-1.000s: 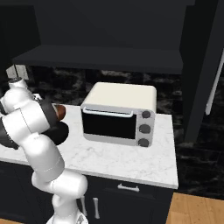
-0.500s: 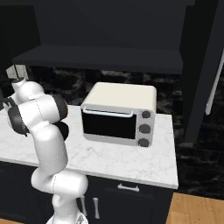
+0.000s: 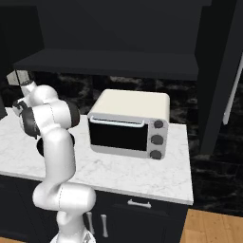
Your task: Pick up the bowls on the counter and stack them on top of one another in the open cabinet. Place the smaller bowl on top of the larger bowl.
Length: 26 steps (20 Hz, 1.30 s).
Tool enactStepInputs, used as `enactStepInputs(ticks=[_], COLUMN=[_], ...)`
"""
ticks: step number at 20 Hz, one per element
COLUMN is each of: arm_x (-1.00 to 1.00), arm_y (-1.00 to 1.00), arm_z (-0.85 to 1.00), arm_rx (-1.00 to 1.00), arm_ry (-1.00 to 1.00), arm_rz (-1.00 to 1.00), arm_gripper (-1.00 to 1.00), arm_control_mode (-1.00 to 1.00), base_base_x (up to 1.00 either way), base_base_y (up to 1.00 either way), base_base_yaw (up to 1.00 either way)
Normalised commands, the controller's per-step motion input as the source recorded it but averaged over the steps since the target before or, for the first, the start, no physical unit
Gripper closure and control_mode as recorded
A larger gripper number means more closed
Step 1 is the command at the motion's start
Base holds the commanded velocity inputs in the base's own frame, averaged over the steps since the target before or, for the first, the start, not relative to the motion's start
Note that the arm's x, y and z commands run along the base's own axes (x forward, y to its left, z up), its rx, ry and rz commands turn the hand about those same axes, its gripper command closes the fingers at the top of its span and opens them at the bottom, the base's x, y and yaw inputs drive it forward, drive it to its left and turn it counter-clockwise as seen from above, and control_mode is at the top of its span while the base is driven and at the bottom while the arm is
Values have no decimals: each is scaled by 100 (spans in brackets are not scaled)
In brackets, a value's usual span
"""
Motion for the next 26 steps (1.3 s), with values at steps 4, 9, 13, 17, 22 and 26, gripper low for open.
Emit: enactStepInputs(ticks=[4, 9, 13, 17, 22, 26], arm_x=[14, 24, 18, 25, 8, 0], arm_y=[0, 0, 0, 0, 0, 0], arm_z=[-14, -51, -42, -22, -11, -13], arm_rx=[0, 0, 0, 0, 0, 0], arm_ry=[1, 0, 0, 0, 0, 0], arm_rz=[0, 0, 0, 0, 0, 0], arm_gripper=[-100, -100, -100, -100, -100, -100], arm_control_mode=[-100, -100, -100, -100, -100, -100], base_base_x=[0, 0, 0, 0, 0, 0], base_base_y=[0, 0, 0, 0, 0, 0], base_base_yaw=[0, 0, 0, 0, 0, 0])
